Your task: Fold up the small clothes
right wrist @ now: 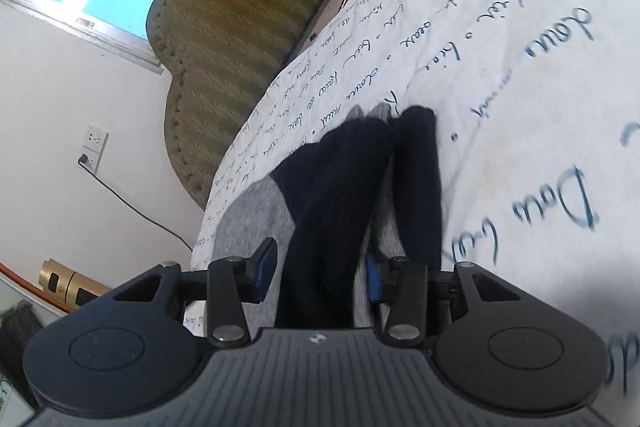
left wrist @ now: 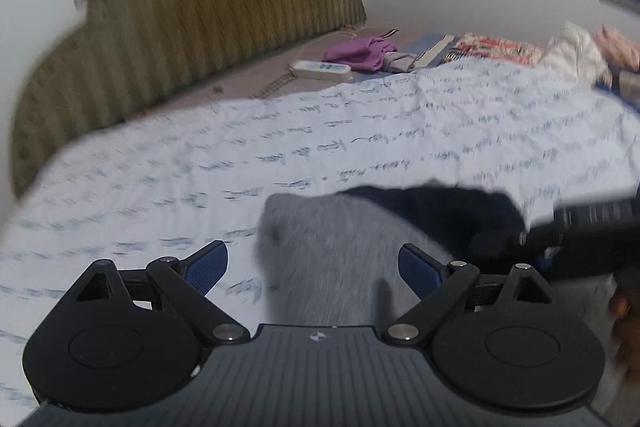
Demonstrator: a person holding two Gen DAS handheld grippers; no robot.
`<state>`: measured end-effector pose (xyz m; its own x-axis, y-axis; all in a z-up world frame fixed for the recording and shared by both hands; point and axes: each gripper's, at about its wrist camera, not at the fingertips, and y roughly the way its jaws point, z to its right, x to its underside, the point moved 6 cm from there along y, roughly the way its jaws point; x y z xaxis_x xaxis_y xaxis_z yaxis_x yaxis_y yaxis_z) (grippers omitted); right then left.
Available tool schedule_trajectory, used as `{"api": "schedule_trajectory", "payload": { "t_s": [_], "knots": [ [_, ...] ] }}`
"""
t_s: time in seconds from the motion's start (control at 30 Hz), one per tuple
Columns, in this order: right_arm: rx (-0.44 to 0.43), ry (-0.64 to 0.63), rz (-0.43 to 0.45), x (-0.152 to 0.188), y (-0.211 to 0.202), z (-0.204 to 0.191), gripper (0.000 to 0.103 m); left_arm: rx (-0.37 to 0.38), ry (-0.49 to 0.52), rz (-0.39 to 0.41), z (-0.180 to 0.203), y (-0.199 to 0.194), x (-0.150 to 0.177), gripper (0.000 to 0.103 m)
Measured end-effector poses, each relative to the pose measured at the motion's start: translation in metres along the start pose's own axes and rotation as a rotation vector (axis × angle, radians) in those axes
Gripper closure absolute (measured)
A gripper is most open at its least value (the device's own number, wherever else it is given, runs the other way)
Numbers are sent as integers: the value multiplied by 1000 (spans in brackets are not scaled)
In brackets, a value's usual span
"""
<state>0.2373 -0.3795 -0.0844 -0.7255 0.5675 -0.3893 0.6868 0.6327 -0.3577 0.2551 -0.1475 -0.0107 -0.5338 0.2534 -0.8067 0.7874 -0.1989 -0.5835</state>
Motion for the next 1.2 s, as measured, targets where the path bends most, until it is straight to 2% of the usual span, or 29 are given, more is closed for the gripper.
{"api": "schedule_trajectory", "payload": {
  "t_s": [0.17, 0.23, 0.3, 0.33, 0.37, 0.43, 0.5, 0.57, 0.6, 0.63, 0.7, 0.73, 0.8, 0.83, 0.87, 0.9, 0.93, 1.0, 1.1, 1.2],
  "knots": [
    [6, -21, -13, -9, 7, 2, 59, 147, -247, -143, -40, 59, -12, 12],
    [6, -41, -12, -11, 7, 4, 66, 245, -380, -190, -54, 79, -13, 18],
    [35, -65, -11, -13, 7, 7, 86, 331, -498, -221, -64, 95, -14, 36],
    [51, -79, -15, -14, 8, 8, 88, 353, -541, -233, -67, 103, -14, 46],
    [58, -94, -15, -14, 9, 9, 89, 354, -562, -239, -68, 109, -14, 67],
    [72, -129, -2, -14, 9, 6, 90, 326, -508, -213, -65, 115, -17, 85],
    [94, -187, 17, -16, 8, -3, 91, 268, -378, -108, -55, 106, -25, 94],
    [113, -281, 58, -20, 4, -17, 91, 212, -225, 24, -42, 89, -34, 99],
    [120, -302, 68, -23, 4, -21, 91, 185, -180, 64, -38, 85, -37, 99],
    [123, -307, 68, -26, 5, -22, 91, 155, -154, 65, -35, 87, -37, 99],
    [150, -289, 40, -30, 15, -17, 90, 112, -112, -11, -32, 101, -32, 97],
    [199, -259, -13, -27, 25, -6, 88, 80, -92, -42, -33, 106, -27, 92],
    [208, -259, -13, -25, 24, -5, 87, 16, -56, -61, -37, 106, -21, 76],
    [207, -262, -6, -22, 21, -6, 87, 4, -58, -55, -41, 99, -18, 71],
    [207, -261, 2, -20, 16, -9, 82, -10, -68, -47, -44, 91, -17, 57],
    [204, -259, 9, -18, 9, -11, 75, -16, -74, -35, -48, 77, -16, 46],
    [197, -263, 16, -14, 1, -13, 71, -15, -70, -18, -49, 65, -15, 41],
    [192, -290, 33, -6, -17, -19, 57, -16, -40, 19, -46, 34, -11, 25],
    [183, -314, 55, 13, -49, -24, 56, 20, 35, 66, -30, -14, 7, 12],
    [150, -315, 66, 33, -77, -29, 56, 14, 125, 101, -11, -50, 37, 6]
  ]
}}
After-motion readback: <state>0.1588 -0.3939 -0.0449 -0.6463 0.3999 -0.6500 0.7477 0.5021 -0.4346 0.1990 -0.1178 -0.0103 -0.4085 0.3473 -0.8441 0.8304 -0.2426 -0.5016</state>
